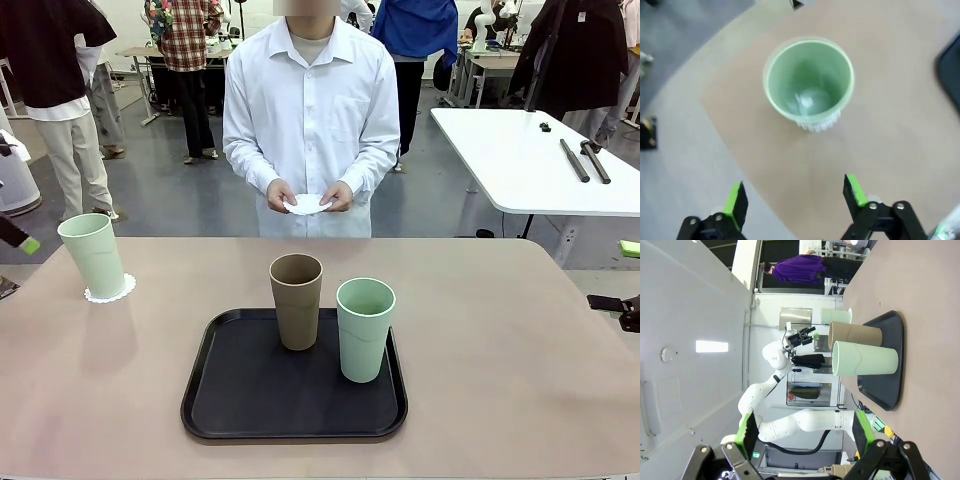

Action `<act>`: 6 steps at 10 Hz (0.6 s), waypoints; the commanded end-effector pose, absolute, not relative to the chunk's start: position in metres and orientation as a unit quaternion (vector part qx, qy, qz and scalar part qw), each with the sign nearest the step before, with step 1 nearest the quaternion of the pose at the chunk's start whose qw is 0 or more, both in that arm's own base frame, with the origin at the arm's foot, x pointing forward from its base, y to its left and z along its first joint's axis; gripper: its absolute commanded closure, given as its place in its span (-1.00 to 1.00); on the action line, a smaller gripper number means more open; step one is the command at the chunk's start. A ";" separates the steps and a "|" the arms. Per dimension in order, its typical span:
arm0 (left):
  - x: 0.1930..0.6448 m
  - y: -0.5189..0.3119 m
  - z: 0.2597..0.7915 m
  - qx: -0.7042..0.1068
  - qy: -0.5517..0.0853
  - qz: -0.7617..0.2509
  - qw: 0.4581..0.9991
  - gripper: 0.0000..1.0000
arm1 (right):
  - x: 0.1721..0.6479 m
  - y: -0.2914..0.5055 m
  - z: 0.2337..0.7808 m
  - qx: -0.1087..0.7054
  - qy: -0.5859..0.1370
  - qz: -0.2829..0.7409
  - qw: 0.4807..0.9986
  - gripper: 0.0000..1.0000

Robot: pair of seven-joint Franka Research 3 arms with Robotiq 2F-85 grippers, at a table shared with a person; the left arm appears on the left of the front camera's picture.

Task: Place coasters on the table and set cups on them.
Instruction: Pick up one Reusable plastic cup and place it on a coaster set by the human.

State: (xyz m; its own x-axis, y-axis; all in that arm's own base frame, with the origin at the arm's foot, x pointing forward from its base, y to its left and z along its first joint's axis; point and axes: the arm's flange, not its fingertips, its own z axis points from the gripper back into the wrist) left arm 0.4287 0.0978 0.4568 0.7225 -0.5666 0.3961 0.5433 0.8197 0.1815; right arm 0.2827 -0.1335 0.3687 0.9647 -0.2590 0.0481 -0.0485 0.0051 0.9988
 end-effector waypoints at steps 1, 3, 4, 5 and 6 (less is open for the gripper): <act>0.407 0.065 0.497 0.019 -0.132 -0.328 0.935 -1.00 | 0.286 -0.134 0.371 0.709 -0.118 -0.078 0.691 -1.00; 0.391 0.037 0.501 0.030 -0.091 -0.353 0.931 -1.00 | 0.286 -0.134 0.371 0.709 -0.118 -0.078 0.691 -1.00; 0.384 0.026 0.500 0.031 -0.077 -0.365 0.927 -1.00 | 0.286 -0.134 0.371 0.709 -0.118 -0.078 0.691 -1.00; 0.382 0.013 0.501 0.027 -0.080 -0.368 0.926 -1.00 | 0.286 -0.134 0.371 0.709 -0.118 -0.078 0.691 -1.00; 0.382 0.004 0.499 0.028 -0.094 -0.366 0.926 -1.00 | 0.286 -0.134 0.371 0.709 -0.118 -0.078 0.691 -1.00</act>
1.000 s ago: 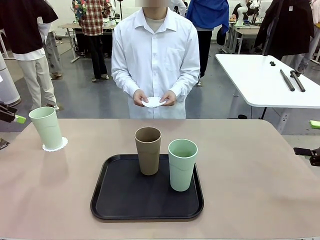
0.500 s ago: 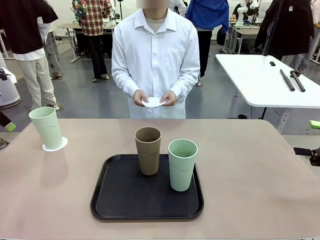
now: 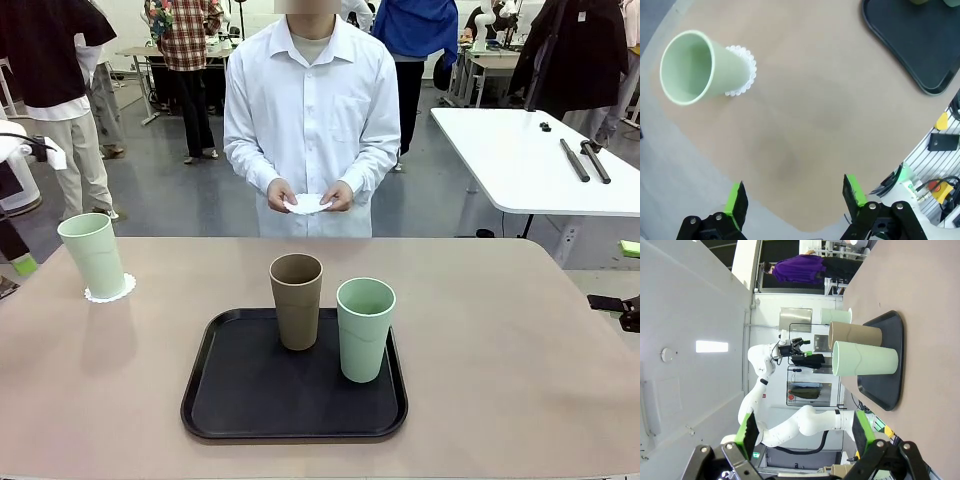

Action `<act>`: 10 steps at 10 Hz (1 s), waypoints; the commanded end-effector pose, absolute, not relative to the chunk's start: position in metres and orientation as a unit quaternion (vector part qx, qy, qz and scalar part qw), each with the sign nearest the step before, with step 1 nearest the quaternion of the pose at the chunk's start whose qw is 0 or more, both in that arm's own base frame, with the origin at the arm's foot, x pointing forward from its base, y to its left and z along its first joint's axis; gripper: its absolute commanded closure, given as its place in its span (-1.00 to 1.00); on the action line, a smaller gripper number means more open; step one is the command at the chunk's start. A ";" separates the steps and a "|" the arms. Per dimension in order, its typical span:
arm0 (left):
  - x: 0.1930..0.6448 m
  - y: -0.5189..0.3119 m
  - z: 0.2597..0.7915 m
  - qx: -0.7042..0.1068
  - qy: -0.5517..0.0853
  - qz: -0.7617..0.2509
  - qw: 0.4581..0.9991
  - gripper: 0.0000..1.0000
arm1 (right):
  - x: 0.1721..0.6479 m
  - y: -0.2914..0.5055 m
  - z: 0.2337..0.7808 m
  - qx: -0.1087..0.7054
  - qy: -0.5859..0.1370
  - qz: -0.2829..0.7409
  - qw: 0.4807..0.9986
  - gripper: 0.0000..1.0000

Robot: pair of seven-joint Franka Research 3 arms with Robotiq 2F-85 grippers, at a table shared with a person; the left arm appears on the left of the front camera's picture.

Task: Place coasters on the table and set cups on them.
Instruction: Pick up one Reusable plastic cup and place it on a coaster set by the human, then take one Reusable plastic cup from the Flat Tray and place it on a coaster set by the human.

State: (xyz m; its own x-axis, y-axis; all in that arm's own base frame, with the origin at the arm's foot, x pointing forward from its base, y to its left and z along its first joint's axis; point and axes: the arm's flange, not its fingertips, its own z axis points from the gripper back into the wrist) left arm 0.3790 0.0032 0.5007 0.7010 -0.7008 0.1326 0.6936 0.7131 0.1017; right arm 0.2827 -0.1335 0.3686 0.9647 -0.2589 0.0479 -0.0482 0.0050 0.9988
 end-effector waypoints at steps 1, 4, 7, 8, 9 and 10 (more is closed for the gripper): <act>0.385 0.002 0.498 0.021 -0.108 -0.353 0.929 -1.00 | 0.286 -0.134 0.371 0.709 -0.118 -0.078 0.691 -1.00; 0.379 0.003 0.501 0.022 -0.081 -0.378 0.922 -1.00 | 0.286 -0.134 0.371 0.709 -0.118 -0.078 0.691 -1.00; 0.379 0.003 0.501 0.022 -0.081 -0.378 0.922 -1.00 | 0.286 -0.134 0.371 0.709 -0.118 -0.078 0.691 -1.00; 0.379 0.003 0.501 0.022 -0.081 -0.378 0.922 -1.00 | 0.286 -0.134 0.371 0.709 -0.118 -0.078 0.691 -1.00; 0.379 0.003 0.501 0.022 -0.081 -0.378 0.922 -1.00 | 0.286 -0.134 0.371 0.709 -0.118 -0.078 0.691 -1.00; 0.379 0.003 0.501 0.022 -0.081 -0.378 0.922 -1.00 | 0.286 -0.134 0.371 0.709 -0.118 -0.078 0.691 -1.00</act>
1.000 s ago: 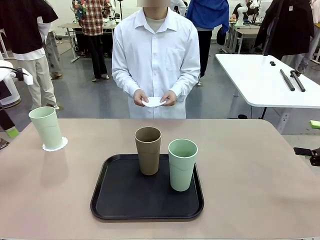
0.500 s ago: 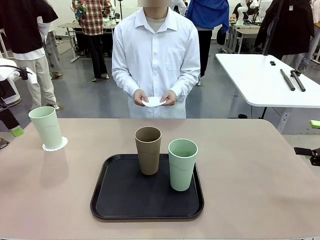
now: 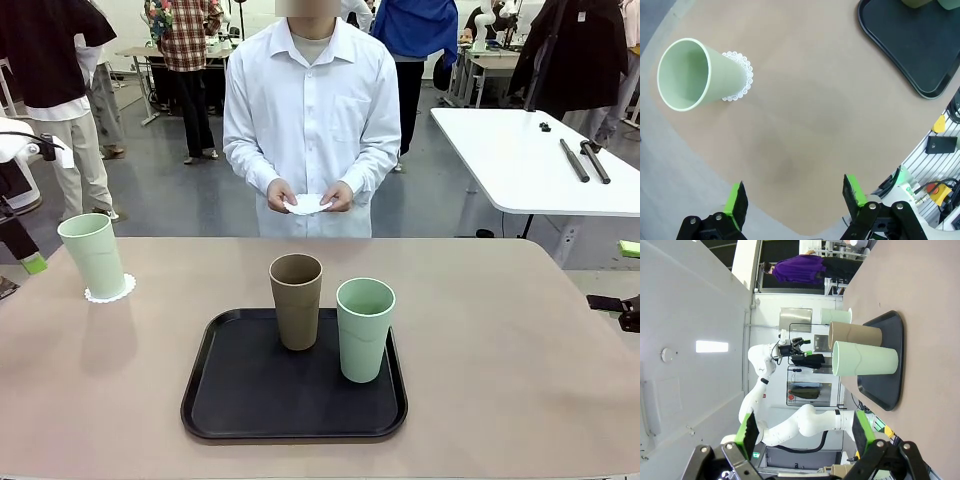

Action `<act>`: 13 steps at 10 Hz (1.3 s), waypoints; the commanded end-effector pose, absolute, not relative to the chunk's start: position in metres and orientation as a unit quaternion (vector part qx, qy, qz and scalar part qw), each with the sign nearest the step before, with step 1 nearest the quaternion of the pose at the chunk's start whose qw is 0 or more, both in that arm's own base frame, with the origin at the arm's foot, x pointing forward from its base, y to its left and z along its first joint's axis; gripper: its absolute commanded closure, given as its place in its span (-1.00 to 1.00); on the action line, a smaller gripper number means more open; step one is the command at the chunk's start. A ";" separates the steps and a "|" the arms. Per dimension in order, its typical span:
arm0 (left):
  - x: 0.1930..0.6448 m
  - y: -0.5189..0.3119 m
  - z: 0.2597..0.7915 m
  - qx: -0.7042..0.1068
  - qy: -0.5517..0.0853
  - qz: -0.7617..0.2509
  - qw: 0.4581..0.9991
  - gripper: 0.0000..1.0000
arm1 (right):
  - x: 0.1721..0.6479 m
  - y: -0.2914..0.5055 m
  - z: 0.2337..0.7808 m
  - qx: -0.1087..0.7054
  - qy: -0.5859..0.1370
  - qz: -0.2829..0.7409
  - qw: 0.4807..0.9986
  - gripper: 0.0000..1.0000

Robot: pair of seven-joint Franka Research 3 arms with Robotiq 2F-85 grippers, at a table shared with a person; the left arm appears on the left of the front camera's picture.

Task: Place coasters on the table and set cups on them.
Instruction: Take one Reusable plastic cup from the Flat Tray and place it on a coaster set by the human.

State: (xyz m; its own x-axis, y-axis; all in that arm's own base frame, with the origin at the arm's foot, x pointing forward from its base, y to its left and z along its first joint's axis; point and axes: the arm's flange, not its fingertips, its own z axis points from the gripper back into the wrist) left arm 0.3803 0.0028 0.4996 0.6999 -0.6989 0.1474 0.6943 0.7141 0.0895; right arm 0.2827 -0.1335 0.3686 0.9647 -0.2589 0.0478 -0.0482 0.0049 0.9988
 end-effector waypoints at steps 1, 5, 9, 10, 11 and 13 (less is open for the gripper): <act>0.380 0.003 0.500 0.014 -0.085 -0.378 0.922 -1.00 | 0.286 -0.134 0.371 0.709 -0.118 -0.078 0.691 -1.00; 0.337 0.068 0.503 -0.300 -0.184 -0.165 0.921 -1.00 | 0.286 -0.134 0.371 0.709 -0.118 -0.078 0.691 -1.00; 0.309 0.167 0.447 -0.498 -0.250 -0.123 0.821 -1.00 | 0.286 -0.134 0.371 0.709 -0.118 -0.078 0.691 -1.00; 0.306 0.190 0.435 -0.523 -0.261 -0.104 0.805 -1.00 | 0.286 -0.134 0.371 0.709 -0.118 -0.078 0.691 -1.00; 0.295 0.215 0.411 -0.560 -0.261 -0.065 0.783 -1.00 | 0.286 -0.134 0.371 0.709 -0.118 -0.078 0.691 -1.00; 0.296 0.233 0.409 -0.563 -0.226 -0.049 0.793 -1.00 | 0.286 -0.134 0.371 0.709 -0.118 -0.078 0.691 -1.00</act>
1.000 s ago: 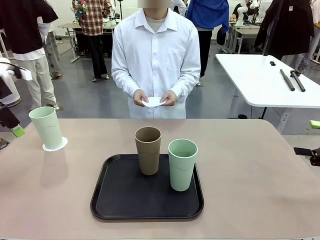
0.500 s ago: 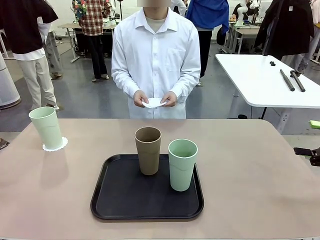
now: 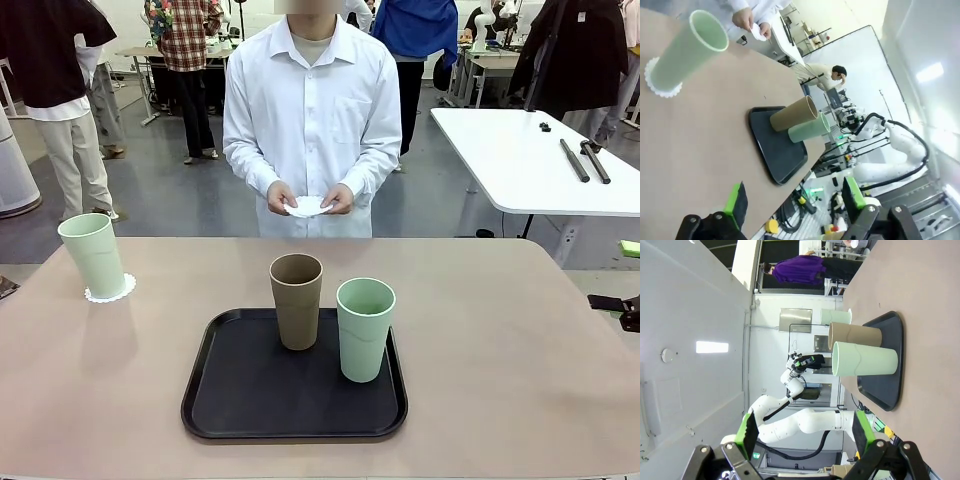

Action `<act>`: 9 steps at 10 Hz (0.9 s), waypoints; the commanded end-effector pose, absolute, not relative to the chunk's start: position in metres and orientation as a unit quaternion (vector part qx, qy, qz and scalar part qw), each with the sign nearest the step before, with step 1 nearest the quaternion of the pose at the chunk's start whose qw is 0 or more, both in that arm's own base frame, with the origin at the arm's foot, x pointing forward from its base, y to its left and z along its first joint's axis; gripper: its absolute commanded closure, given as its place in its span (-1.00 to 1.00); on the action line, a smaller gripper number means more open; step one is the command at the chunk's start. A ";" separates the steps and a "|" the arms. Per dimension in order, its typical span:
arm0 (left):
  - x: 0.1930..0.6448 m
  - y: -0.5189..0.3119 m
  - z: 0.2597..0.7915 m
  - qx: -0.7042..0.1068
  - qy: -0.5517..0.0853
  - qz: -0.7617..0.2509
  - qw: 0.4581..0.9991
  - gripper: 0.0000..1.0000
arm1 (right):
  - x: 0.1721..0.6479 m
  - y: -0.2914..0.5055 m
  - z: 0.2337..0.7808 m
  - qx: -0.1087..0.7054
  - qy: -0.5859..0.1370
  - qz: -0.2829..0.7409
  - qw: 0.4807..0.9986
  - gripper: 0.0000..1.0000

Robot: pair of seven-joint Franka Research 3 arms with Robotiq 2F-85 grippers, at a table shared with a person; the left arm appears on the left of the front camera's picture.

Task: Place coasters on the table and set cups on them.
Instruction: Take one Reusable plastic cup from the Flat Tray and place it on a coaster set by the human.

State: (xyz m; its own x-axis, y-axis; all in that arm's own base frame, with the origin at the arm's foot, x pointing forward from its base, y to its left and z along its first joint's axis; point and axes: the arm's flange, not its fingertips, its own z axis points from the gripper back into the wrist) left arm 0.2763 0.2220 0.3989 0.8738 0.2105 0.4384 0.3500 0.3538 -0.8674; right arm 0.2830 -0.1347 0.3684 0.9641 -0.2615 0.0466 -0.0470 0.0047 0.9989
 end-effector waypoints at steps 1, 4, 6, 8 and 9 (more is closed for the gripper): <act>0.299 0.231 0.421 -0.546 -0.208 -0.046 0.810 -1.00 | 0.286 -0.134 0.371 0.709 -0.118 -0.078 0.691 -1.00; 0.317 0.223 0.441 -0.518 -0.149 -0.040 0.841 -1.00 | 0.286 -0.134 0.371 0.709 -0.118 -0.078 0.691 -1.00; 0.323 0.228 0.450 -0.515 -0.152 -0.036 0.843 -1.00 | 0.286 -0.134 0.371 0.709 -0.118 -0.078 0.691 -1.00; 0.335 0.231 0.448 -0.516 -0.178 -0.012 0.838 -1.00 | 0.286 -0.134 0.371 0.709 -0.118 -0.078 0.691 -1.00; 0.334 0.233 0.441 -0.520 -0.176 -0.008 0.836 -1.00 | 0.286 -0.134 0.371 0.709 -0.118 -0.078 0.691 -1.00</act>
State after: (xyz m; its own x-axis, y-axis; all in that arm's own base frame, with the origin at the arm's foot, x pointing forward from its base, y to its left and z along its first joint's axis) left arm 0.3316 0.2307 0.4480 0.9407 0.1340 0.3116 0.2168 0.4689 -0.8562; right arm 0.2831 -0.1349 0.3686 0.9640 -0.2617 0.0471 -0.0475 0.0048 0.9989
